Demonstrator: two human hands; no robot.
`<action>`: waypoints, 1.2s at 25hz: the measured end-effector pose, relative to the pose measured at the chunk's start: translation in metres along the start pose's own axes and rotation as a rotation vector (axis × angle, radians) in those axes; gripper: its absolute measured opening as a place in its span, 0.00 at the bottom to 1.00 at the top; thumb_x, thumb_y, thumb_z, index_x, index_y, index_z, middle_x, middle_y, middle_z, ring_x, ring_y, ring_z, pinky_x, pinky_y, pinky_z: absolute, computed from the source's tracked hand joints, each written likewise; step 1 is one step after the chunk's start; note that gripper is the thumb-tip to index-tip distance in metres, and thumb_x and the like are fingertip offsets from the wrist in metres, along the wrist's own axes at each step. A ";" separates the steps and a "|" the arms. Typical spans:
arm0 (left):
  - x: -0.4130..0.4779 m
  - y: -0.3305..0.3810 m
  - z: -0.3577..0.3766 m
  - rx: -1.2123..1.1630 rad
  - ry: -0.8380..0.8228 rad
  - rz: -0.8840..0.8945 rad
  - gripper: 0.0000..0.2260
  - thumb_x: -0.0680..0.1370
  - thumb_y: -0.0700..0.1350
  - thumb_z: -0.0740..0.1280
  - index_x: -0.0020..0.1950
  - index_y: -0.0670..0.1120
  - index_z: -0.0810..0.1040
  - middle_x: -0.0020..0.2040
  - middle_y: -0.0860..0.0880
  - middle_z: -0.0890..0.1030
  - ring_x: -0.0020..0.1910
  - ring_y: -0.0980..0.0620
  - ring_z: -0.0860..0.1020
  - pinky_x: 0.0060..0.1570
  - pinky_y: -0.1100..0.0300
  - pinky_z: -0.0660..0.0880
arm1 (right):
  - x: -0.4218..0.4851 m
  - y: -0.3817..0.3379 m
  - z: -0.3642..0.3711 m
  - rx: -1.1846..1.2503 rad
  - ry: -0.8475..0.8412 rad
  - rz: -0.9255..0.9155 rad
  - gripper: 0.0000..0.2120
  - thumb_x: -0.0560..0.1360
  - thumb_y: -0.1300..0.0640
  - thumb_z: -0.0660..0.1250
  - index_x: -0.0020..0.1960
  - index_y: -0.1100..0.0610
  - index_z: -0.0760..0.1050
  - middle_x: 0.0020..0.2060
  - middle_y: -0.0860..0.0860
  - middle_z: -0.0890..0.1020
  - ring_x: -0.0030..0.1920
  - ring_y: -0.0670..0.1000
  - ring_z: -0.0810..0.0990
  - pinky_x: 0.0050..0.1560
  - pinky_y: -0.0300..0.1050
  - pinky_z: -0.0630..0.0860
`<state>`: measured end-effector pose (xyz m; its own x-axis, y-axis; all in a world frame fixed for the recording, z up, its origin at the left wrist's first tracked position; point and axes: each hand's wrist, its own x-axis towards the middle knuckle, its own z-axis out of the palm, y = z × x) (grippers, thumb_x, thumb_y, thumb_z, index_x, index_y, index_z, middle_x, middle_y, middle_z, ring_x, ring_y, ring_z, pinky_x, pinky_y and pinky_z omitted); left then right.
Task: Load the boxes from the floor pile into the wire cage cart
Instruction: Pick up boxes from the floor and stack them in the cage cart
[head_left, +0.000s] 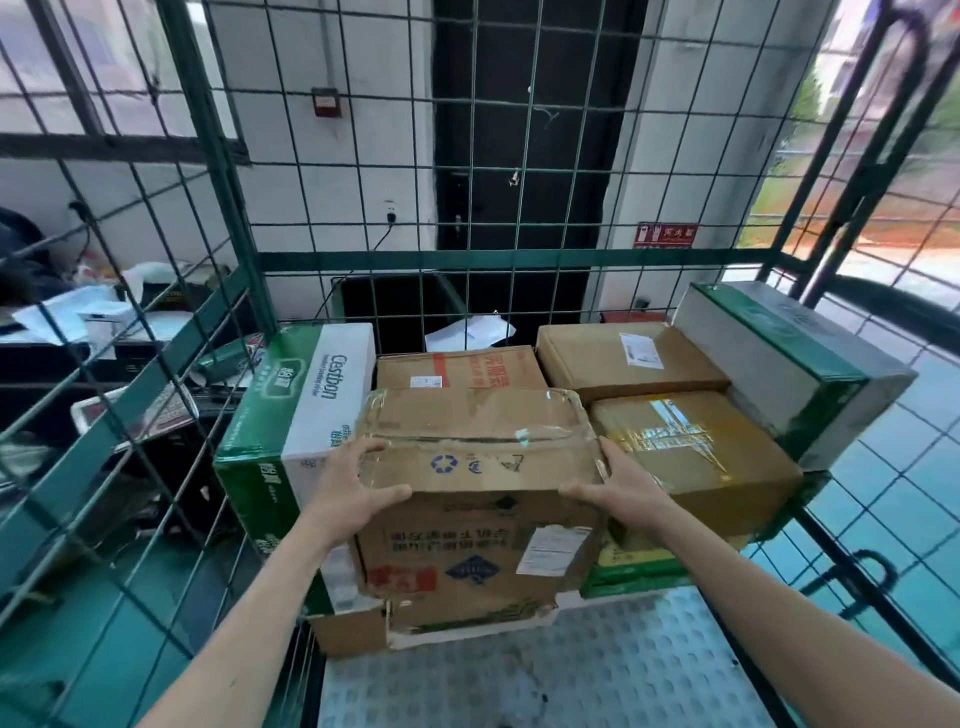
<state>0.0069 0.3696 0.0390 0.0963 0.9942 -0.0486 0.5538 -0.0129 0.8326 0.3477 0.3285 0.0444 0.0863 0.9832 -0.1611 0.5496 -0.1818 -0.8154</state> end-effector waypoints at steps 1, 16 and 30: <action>0.003 -0.002 0.002 0.020 0.011 -0.001 0.29 0.70 0.47 0.80 0.66 0.53 0.72 0.69 0.47 0.72 0.69 0.48 0.70 0.69 0.45 0.67 | 0.005 -0.001 -0.001 -0.018 -0.001 -0.004 0.40 0.72 0.51 0.78 0.76 0.55 0.61 0.60 0.45 0.70 0.59 0.46 0.70 0.59 0.41 0.69; 0.039 -0.005 0.028 0.078 -0.031 -0.121 0.33 0.72 0.48 0.78 0.74 0.52 0.66 0.76 0.45 0.60 0.72 0.43 0.66 0.73 0.40 0.65 | 0.055 0.013 -0.017 -0.084 -0.107 -0.006 0.50 0.73 0.47 0.76 0.82 0.56 0.48 0.78 0.51 0.62 0.73 0.50 0.65 0.69 0.42 0.62; 0.049 -0.018 0.048 0.222 -0.024 -0.180 0.51 0.68 0.68 0.74 0.83 0.55 0.51 0.83 0.46 0.43 0.81 0.40 0.51 0.77 0.39 0.56 | 0.056 0.017 -0.019 -0.198 -0.238 0.041 0.51 0.77 0.41 0.69 0.82 0.53 0.36 0.80 0.53 0.58 0.77 0.54 0.63 0.74 0.47 0.63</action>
<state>0.0409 0.4132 -0.0046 -0.0014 0.9798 -0.1999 0.7313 0.1374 0.6681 0.3774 0.3810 0.0319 -0.0723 0.9391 -0.3360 0.7027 -0.1911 -0.6854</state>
